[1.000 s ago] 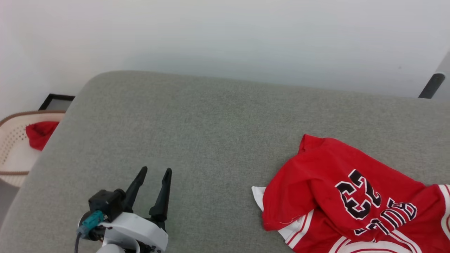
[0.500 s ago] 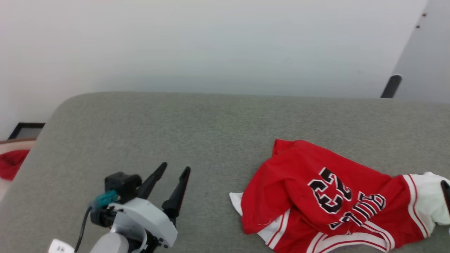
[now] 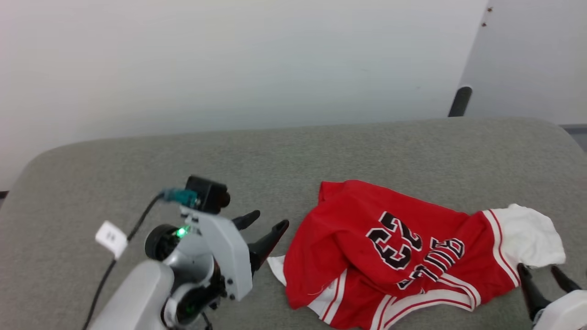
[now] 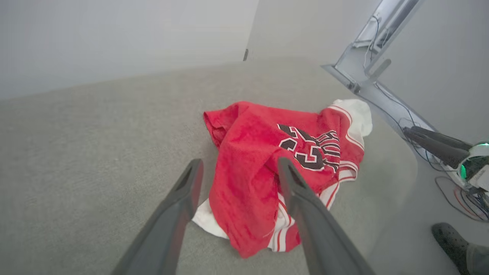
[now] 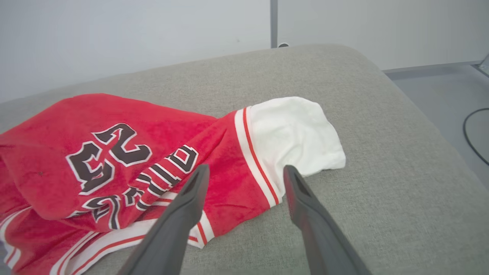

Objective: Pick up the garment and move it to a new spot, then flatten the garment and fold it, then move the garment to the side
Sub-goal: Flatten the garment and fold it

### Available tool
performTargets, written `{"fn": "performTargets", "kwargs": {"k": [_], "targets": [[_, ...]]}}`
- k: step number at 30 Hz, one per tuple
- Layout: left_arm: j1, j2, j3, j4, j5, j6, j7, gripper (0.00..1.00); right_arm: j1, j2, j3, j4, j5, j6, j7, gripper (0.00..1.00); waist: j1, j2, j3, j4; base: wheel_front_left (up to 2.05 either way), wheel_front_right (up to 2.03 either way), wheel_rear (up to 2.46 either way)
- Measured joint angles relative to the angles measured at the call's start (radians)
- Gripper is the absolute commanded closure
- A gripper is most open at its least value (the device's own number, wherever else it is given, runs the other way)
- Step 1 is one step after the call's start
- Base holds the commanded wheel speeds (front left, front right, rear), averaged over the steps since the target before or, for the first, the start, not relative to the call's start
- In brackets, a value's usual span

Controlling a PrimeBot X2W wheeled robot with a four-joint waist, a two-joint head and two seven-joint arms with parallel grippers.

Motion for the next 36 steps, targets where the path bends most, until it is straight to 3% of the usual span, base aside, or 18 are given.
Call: {"fn": "performTargets", "kwargs": {"k": [9,15,36], "targets": [[-0.142,-0.028,-0.040,0.095,-0.109,0.029,0.272,0.00,0.002,0.053,0.024,-0.055,-0.008,0.000,0.024,0.00,0.0000,0.0000,0.017,-0.071,0.00,0.00,0.00],[-0.223,-0.032,-0.086,0.178,-0.102,0.019,0.349,0.00,-0.001,0.051,0.021,-0.058,-0.004,0.000,0.024,0.00,0.0000,0.0000,0.031,-0.113,0.00,0.00,0.00],[-0.345,-0.016,-0.234,0.452,0.004,-0.019,0.273,0.00,-0.034,0.078,0.039,-0.022,0.014,0.000,-0.021,0.00,0.0000,0.0000,0.135,-0.194,0.00,0.00,0.00]]}}
